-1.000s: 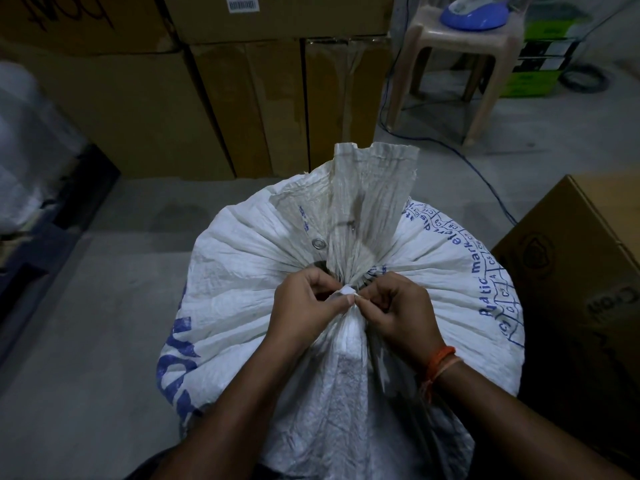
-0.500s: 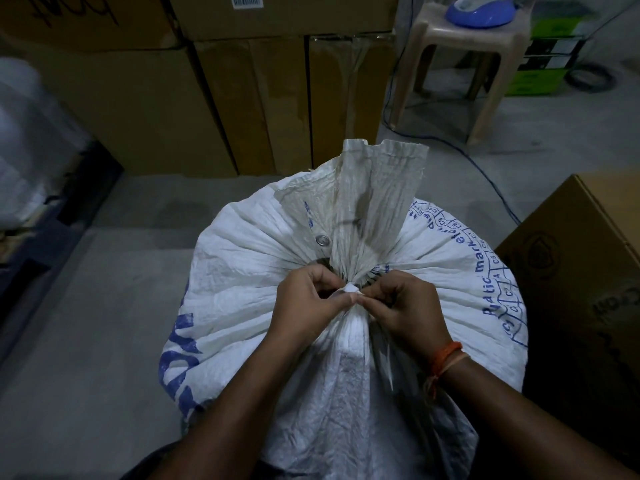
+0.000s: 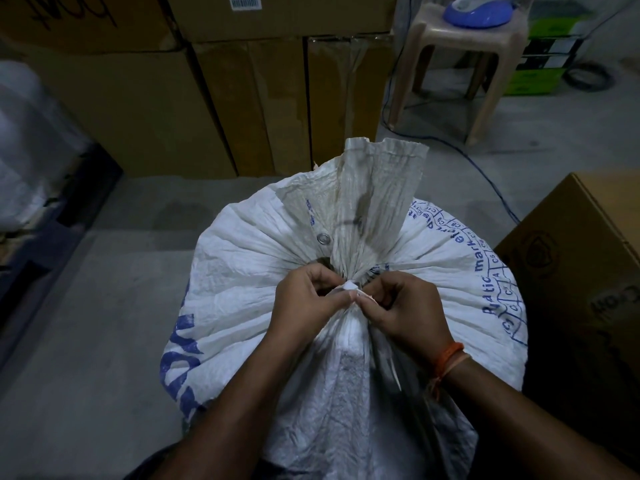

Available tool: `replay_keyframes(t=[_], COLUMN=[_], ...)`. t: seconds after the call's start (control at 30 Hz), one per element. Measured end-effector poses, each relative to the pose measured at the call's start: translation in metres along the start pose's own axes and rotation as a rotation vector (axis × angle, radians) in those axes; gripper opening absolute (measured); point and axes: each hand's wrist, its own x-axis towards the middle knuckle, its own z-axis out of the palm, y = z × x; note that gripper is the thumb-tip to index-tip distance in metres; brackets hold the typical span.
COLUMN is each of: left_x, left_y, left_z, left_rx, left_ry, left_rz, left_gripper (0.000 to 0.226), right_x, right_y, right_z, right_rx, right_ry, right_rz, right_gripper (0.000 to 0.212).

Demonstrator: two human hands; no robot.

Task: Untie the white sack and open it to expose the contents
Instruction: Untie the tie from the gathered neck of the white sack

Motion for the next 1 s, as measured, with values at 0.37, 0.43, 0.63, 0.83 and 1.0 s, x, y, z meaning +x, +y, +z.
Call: replay_keyframes(t=[0.37, 0.43, 0.63, 0.83, 1.0], left_x=[0.0025, 0.0026, 0.0031, 0.0025, 0.0016], left_y=[-0.0025, -0.0024, -0.0020, -0.0015, 0.0004], left_z=[0.0000, -0.0001, -0.0007, 0.0003, -0.0001], left_rx=[0.028, 0.037, 0.057, 0.060, 0.084], left_ry=[0.004, 0.001, -0.004, 0.002, 0.002], left_rz=[-0.011, -0.010, -0.005, -0.006, 0.006], left_gripper=[0.027, 0.026, 0.026, 0.027, 0.026], right_x=[0.0017, 0.0016, 0.0017, 0.0015, 0.0013], right_y=[0.0012, 0.0023, 0.0041, 0.0042, 0.0044], right_z=[-0.0007, 0.0001, 0.0010, 0.0017, 0.0035], right_rx=[-0.036, -0.025, -0.022, -0.023, -0.016], right_ry=[0.012, 0.010, 0.010, 0.006, -0.014], right_rz=[-0.012, -0.009, 0.001, 0.004, 0.005], right_gripper=[0.024, 0.024, 0.021, 0.023, 0.021])
